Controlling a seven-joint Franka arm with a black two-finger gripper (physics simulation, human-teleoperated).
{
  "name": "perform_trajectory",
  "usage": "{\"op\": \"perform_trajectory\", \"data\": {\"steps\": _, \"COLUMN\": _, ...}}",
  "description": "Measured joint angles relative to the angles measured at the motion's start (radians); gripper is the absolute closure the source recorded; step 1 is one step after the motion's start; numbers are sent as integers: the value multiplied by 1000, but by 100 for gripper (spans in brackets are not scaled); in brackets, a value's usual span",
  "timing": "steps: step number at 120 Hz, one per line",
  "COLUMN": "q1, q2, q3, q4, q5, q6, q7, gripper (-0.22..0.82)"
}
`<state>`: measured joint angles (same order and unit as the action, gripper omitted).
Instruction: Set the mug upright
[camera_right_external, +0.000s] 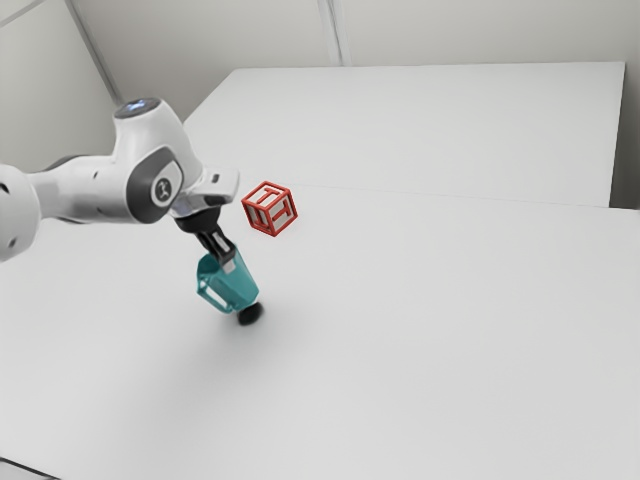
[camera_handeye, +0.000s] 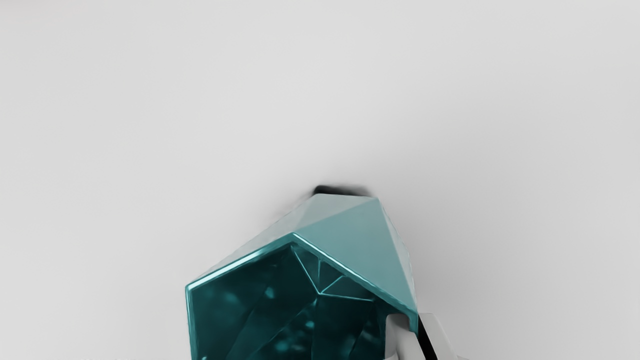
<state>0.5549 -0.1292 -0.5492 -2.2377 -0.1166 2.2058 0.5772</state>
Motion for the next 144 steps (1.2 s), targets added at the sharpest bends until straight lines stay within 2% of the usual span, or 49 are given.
{"op": "perform_trajectory", "data": {"steps": 34, "q1": 1, "q2": 12, "q3": -25, "q4": -22, "q5": 3, "q6": -7, "q7": -121, "gripper": 79}}
{"op": "perform_trajectory", "data": {"steps": 83, "q1": 1, "q2": 50, "q3": -28, "q4": -30, "q5": 16, "q6": 1, "q7": -223, "gripper": 78}}
{"op": "perform_trajectory", "data": {"steps": 91, "q1": 3, "q2": 48, "q3": -35, "q4": -33, "q5": 16, "q6": 2, "q7": -233, "gripper": 70}}
{"op": "perform_trajectory", "data": {"steps": 106, "q1": -1, "q2": 42, "q3": -42, "q4": -37, "q5": 16, "q6": 2, "q7": -250, "gripper": 42}}
{"op": "perform_trajectory", "data": {"steps": 116, "q1": 0, "q2": 39, "q3": -43, "q4": -37, "q5": 16, "q6": 3, "q7": -259, "gripper": 29}}
{"op": "perform_trajectory", "data": {"steps": 129, "q1": 2, "q2": 32, "q3": -44, "q4": -37, "q5": 15, "q6": 2, "q7": -270, "gripper": 17}}
{"op": "perform_trajectory", "data": {"steps": 144, "q1": 1, "q2": -30, "q3": -48, "q4": -8, "q5": 15, "q6": -30, "q7": -279, "gripper": 10}}
